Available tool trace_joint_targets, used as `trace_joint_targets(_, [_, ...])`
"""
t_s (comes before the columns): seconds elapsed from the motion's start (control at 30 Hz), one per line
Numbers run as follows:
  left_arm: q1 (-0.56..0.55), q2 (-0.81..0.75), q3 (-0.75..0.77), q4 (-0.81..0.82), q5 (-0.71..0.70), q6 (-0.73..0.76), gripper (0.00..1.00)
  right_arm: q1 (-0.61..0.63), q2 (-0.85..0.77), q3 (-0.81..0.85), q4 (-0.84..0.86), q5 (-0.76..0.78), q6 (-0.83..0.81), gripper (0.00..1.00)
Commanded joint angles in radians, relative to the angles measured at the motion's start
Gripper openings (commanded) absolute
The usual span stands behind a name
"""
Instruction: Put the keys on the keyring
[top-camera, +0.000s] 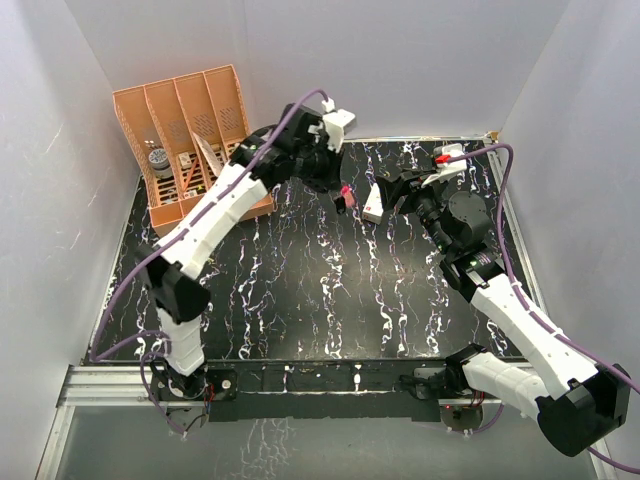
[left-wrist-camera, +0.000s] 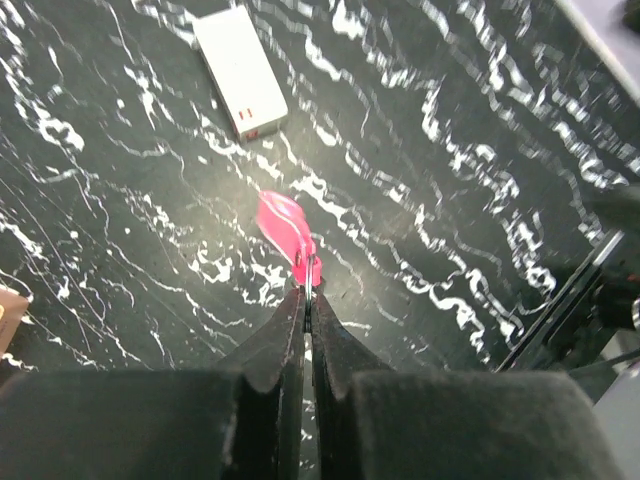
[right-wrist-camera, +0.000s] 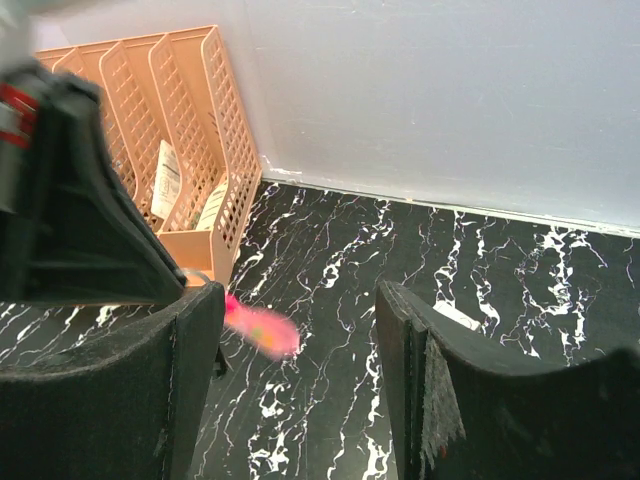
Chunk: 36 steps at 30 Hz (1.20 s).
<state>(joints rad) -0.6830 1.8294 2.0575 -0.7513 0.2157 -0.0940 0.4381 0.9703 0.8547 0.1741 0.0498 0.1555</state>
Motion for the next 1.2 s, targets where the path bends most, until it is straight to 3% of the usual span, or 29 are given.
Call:
trace_joint_targets(0.0, [-0.006, 0.125, 0.142, -0.315, 0.037, 0.109, 0.0, 0.0, -0.014, 0.029, 0.015, 0.019, -0.004, 0.6])
trace_joint_targets(0.1, [-0.007, 0.192, 0.207, -0.425, -0.082, 0.114, 0.0, 0.001, -0.02, 0.029, 0.013, 0.028, -0.011, 0.6])
trace_joint_targets(0.23, [-0.007, 0.207, 0.212, -0.435, -0.196, 0.095, 0.0, -0.001, -0.023, 0.027, 0.011, 0.037, -0.017, 0.6])
trace_joint_targets(0.43, [-0.007, 0.098, 0.096, -0.291, -0.27, 0.079, 0.0, -0.002, -0.027, 0.027, 0.011, 0.053, -0.022, 0.6])
trace_joint_targets(0.57, [-0.009, -0.043, -0.079, -0.101, -0.298, 0.09, 0.0, -0.001, -0.034, 0.026, 0.009, 0.07, -0.02, 0.6])
trace_joint_targets(0.63, [0.0, -0.156, -0.213, 0.057, -0.18, 0.096, 0.0, -0.001, -0.039, 0.024, 0.01, 0.074, -0.021, 0.6])
trace_joint_targets(0.73, [0.062, -0.309, -0.399, 0.295, 0.128, 0.045, 0.0, -0.001, -0.046, 0.023, 0.008, 0.086, -0.024, 0.61])
trace_joint_targets(0.8, [0.095, -0.333, -0.418, 0.318, 0.174, 0.012, 0.0, -0.002, -0.053, 0.026, 0.001, 0.1, -0.025, 0.61])
trace_joint_targets(0.93, [0.097, -0.225, -0.277, 0.087, -0.12, 0.023, 0.0, -0.004, -0.065, 0.023, -0.001, 0.12, -0.022, 0.61])
trace_joint_targets(1.03, [0.097, -0.196, -0.265, 0.018, -0.323, 0.018, 0.0, -0.004, -0.067, 0.022, -0.002, 0.122, -0.019, 0.61])
trace_joint_targets(1.1, [0.097, -0.198, -0.28, 0.023, -0.379, 0.016, 0.0, -0.005, -0.066, 0.023, -0.001, 0.12, -0.016, 0.61])
trace_joint_targets(1.17, [0.097, -0.201, -0.289, 0.042, -0.347, 0.019, 0.0, -0.004, -0.063, 0.024, 0.001, 0.118, -0.016, 0.61])
